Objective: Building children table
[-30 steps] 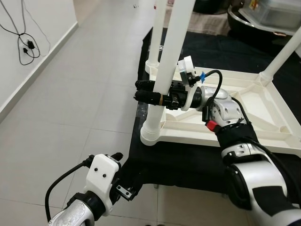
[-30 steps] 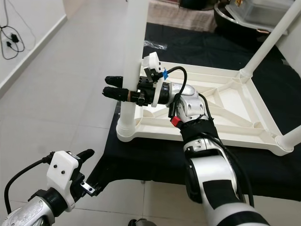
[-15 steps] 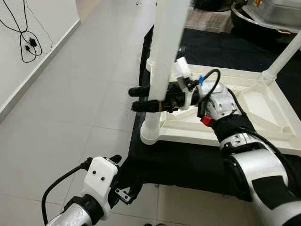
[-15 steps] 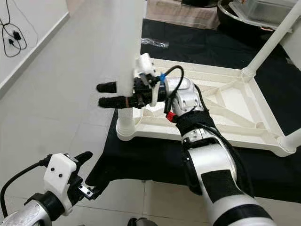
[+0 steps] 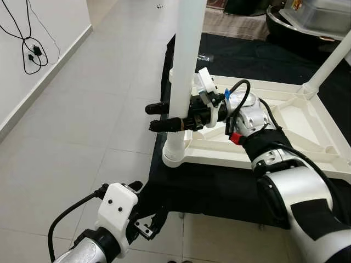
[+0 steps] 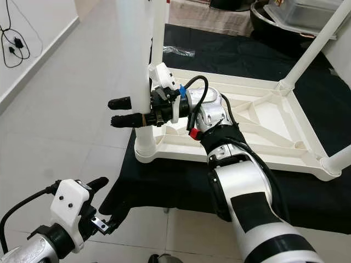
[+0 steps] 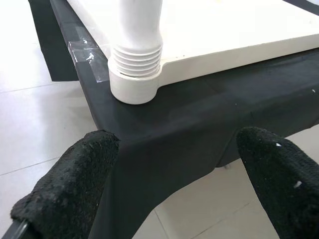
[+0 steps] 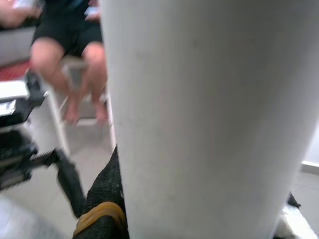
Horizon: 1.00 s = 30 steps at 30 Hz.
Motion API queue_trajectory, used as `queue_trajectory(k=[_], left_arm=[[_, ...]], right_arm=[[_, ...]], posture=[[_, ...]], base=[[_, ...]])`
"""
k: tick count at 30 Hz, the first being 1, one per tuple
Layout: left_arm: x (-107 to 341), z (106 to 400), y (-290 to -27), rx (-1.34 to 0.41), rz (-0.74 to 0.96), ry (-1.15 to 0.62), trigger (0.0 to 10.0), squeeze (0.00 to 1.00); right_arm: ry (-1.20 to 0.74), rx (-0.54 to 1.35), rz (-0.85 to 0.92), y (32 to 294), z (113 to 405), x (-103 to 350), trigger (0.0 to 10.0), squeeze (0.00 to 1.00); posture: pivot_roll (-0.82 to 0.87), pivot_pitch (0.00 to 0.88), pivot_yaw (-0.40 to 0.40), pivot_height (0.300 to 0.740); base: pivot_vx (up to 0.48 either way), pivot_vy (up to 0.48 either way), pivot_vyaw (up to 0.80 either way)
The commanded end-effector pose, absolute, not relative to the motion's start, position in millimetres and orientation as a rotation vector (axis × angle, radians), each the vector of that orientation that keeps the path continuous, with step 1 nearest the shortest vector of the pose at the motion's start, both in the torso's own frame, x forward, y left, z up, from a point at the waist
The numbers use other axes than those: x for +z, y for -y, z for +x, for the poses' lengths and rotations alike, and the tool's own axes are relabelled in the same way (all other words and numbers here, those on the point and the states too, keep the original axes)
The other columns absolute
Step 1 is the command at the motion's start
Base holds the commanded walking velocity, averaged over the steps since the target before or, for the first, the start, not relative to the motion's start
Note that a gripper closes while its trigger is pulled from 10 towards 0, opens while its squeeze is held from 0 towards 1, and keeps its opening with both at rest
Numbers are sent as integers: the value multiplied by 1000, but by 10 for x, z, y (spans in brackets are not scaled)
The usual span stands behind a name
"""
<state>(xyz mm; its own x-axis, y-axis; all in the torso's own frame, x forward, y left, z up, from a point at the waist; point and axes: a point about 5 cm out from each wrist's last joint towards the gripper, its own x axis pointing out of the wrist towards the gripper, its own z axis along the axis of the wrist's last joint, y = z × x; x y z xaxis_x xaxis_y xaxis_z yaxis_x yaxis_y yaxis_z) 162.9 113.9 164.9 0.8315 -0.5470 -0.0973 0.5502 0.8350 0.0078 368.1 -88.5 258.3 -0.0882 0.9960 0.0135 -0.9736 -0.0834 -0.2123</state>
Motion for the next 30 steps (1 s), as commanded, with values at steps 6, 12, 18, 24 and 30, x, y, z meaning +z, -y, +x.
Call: queue_trajectory(k=[6,12,18,24,30], left_arm=[[1620,1632,-1115,-601,44,-105,10000,0],[1623,1672,-1105,-610,47,-92,10000,0],[1620,1709,-1108,-607,49,-87,10000,0],[1609,1737,-1106,-606,49,-84,10000,0],[1596,1749,-1088,-608,45,-82,10000,0]], right_arm=[[47,1471,10,957,3680,2021,10000,0],[39,1403,-29,994,3665,1914,10000,0],[50,1193,-80,1006,3747,1904,10000,0],[-51,927,-59,962,3831,1812,10000,0],[-232,671,-142,931,3930,1719,10000,0]], posture=[[212,156,-129,740],[201,141,-126,740],[189,142,-126,740],[178,140,-126,740],[166,147,-131,740]], base=[[0,0,0],[0,0,0],[0,0,0],[0,0,0],[0,0,0]])
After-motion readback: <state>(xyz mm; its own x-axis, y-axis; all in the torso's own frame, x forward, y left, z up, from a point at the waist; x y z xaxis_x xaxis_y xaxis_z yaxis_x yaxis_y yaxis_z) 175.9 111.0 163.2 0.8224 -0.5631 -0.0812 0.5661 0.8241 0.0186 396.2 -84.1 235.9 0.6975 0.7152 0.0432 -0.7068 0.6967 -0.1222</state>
